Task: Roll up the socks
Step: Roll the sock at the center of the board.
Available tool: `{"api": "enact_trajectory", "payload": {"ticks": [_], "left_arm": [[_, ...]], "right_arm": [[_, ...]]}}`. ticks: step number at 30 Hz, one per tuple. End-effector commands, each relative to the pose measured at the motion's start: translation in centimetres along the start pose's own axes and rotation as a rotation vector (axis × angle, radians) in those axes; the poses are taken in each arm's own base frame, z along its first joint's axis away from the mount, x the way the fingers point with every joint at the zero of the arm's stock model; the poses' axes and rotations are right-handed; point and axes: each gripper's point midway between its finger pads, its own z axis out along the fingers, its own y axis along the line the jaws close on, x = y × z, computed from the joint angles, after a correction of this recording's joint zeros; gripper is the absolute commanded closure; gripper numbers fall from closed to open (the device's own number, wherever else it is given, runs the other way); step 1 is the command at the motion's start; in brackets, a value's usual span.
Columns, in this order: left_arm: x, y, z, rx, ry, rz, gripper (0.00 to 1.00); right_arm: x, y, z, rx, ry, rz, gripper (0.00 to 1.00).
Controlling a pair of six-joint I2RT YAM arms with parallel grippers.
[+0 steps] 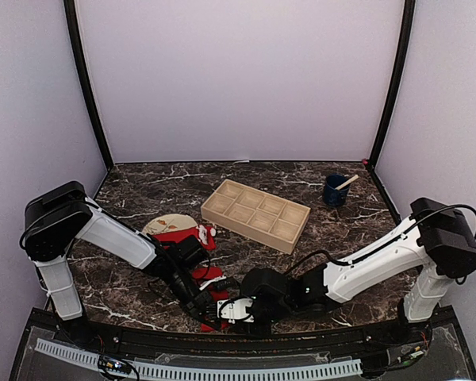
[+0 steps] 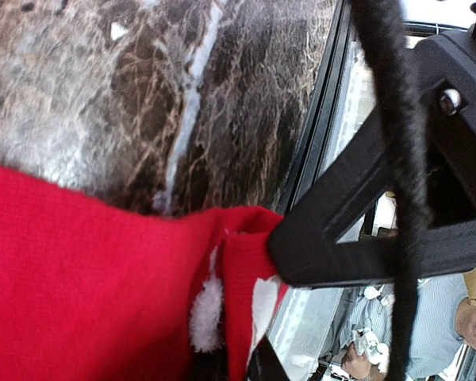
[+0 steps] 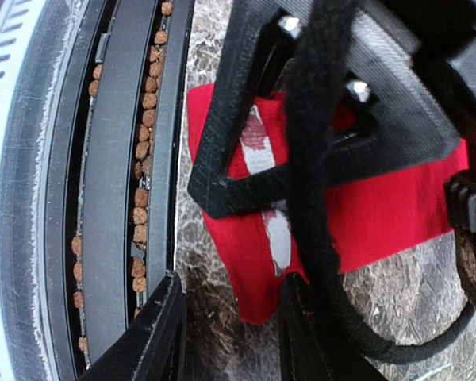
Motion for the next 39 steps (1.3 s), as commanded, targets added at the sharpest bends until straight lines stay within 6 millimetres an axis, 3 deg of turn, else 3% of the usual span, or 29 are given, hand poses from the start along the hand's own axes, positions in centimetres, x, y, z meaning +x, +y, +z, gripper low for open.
{"api": "enact_trajectory", "payload": {"ticks": [1, 15, 22, 25, 34, 39], "left_arm": [[0.1, -0.5, -0.1, 0.027, 0.017, 0.006, 0.91], [0.3, -0.6, 0.0, 0.044, 0.031, 0.006, 0.91], [0.4, -0.4, 0.0, 0.035, 0.039, 0.000, 0.90], [0.2, -0.2, 0.1, 0.023, 0.037, -0.003, 0.87], [-0.5, 1.3, -1.0, -0.067, -0.014, -0.039, 0.67], [-1.2, 1.4, -2.2, -0.100, -0.072, -0.047, 0.63]], "right_arm": [[-1.8, -0.5, 0.4, 0.038, -0.044, -0.040, 0.63], [-1.3, -1.4, 1.5, 0.085, -0.020, -0.065, 0.65], [-1.2, -1.4, 1.7, 0.074, -0.018, -0.067, 0.90], [-1.2, -1.3, 1.7, 0.066, -0.016, -0.066, 0.99], [-0.5, -1.2, 1.3, 0.064, 0.013, -0.047, 1.00], [-0.1, -1.3, 1.1, 0.070, 0.028, -0.027, 1.00]]}}
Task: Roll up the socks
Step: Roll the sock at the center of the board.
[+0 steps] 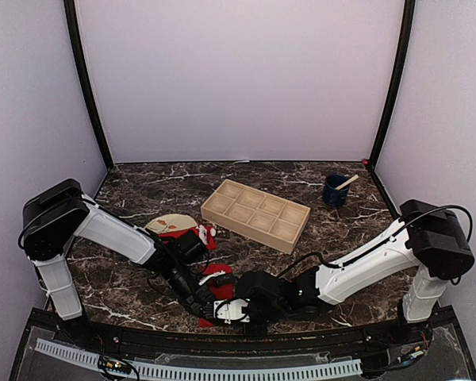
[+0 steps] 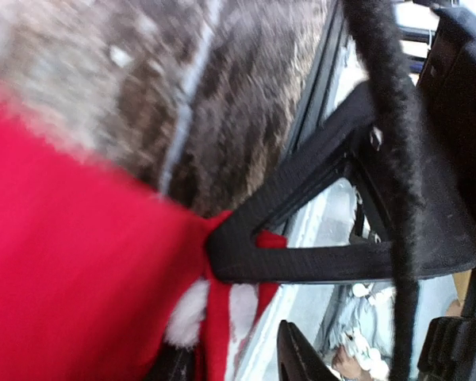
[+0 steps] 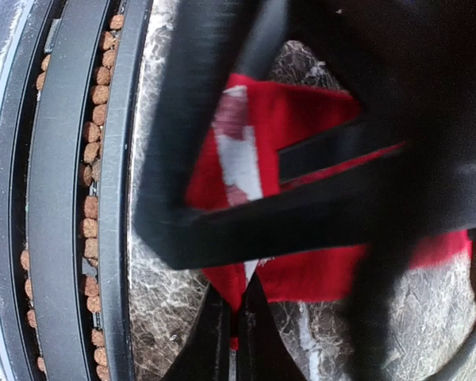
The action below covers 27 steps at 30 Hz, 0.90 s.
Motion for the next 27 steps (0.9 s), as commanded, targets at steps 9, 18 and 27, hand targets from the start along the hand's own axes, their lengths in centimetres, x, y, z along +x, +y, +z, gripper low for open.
{"api": "enact_trajectory", "payload": {"ticks": [9, 18, 27], "left_arm": [[-1.4, 1.7, -3.6, -0.151, -0.169, -0.047, 0.63], [-1.7, 1.1, -4.7, -0.172, -0.214, -0.029, 0.64], [-2.5, 1.7, -6.8, -0.283, -0.333, -0.012, 0.67]], "right_arm": [[-0.3, -0.9, -0.7, 0.046, 0.011, 0.053, 1.00], [-0.5, -1.6, -0.4, 0.060, 0.028, 0.103, 1.00], [-1.4, -1.7, -0.2, 0.010, 0.026, 0.150, 1.00]]}}
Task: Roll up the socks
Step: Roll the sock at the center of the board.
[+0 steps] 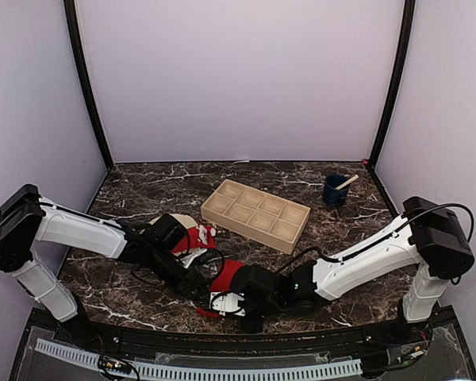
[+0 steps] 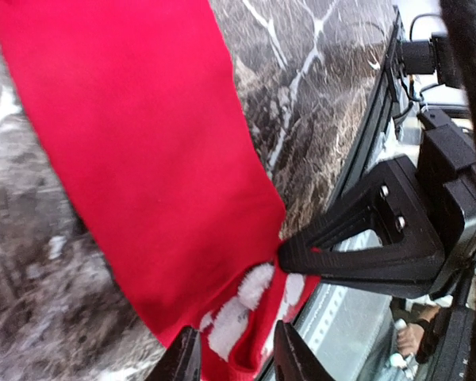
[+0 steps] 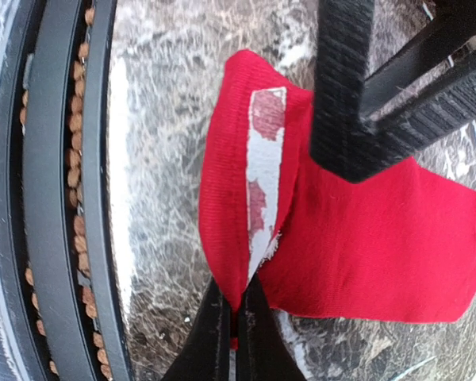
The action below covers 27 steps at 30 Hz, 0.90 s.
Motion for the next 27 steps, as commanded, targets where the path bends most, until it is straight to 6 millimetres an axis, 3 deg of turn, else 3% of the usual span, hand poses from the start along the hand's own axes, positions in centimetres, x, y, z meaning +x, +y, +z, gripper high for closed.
{"api": "enact_trajectory", "payload": {"ticks": [1, 7, 15, 22, 27], "left_arm": [[-0.8, 0.9, -1.4, -0.086, -0.094, 0.009, 0.67], [-2.1, 2.1, -3.0, -0.201, -0.199, 0.039, 0.64], [-2.3, 2.9, -4.3, -0.270, -0.275, 0.054, 0.63], [-2.5, 2.2, -6.1, -0.248, -0.418, 0.084, 0.63], [-2.1, 1.2, -6.2, -0.186, -0.481, 0.133, 0.62]], "right_arm": [[-0.9, -0.2, 0.2, -0.040, -0.011, 0.055, 1.00], [-0.9, -0.5, 0.3, -0.083, -0.007, 0.103, 1.00], [-0.9, -0.4, 0.5, -0.158, 0.007, 0.157, 1.00], [-1.0, -0.7, 0.3, -0.254, 0.024, 0.222, 1.00], [-0.7, -1.0, 0.2, -0.328, 0.052, 0.283, 1.00]]}}
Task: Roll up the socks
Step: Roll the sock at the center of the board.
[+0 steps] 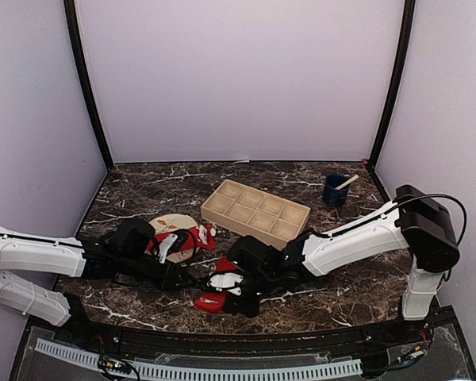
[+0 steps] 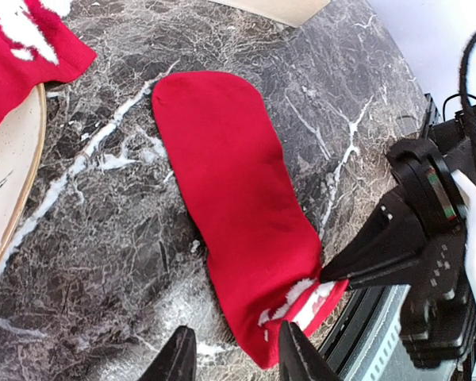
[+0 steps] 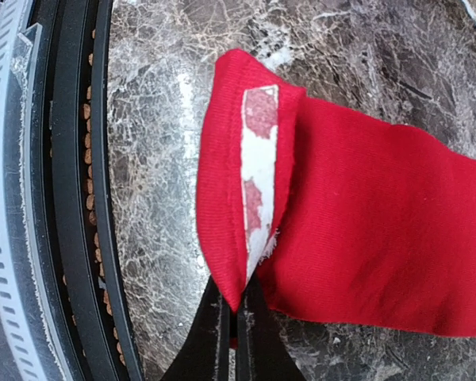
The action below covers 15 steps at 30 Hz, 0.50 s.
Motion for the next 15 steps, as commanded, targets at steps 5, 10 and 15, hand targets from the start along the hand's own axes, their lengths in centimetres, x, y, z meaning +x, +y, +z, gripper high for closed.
{"api": "enact_trajectory", "payload": {"ticks": [5, 10, 15], "left_arm": [[-0.1, -2.1, -0.4, 0.066, -0.118, 0.135, 0.62], [0.6, -3.6, -0.2, 0.083, -0.121, 0.244, 0.59], [1.2, -4.8, 0.1, 0.121, -0.113, 0.316, 0.54]], "right_arm": [[0.7, 0.0, 0.0, -0.145, 0.053, 0.125, 1.00], [1.2, 0.0, -0.2, -0.219, 0.064, 0.194, 1.00], [0.4, -0.1, -0.6, -0.261, 0.060, 0.222, 1.00]]}}
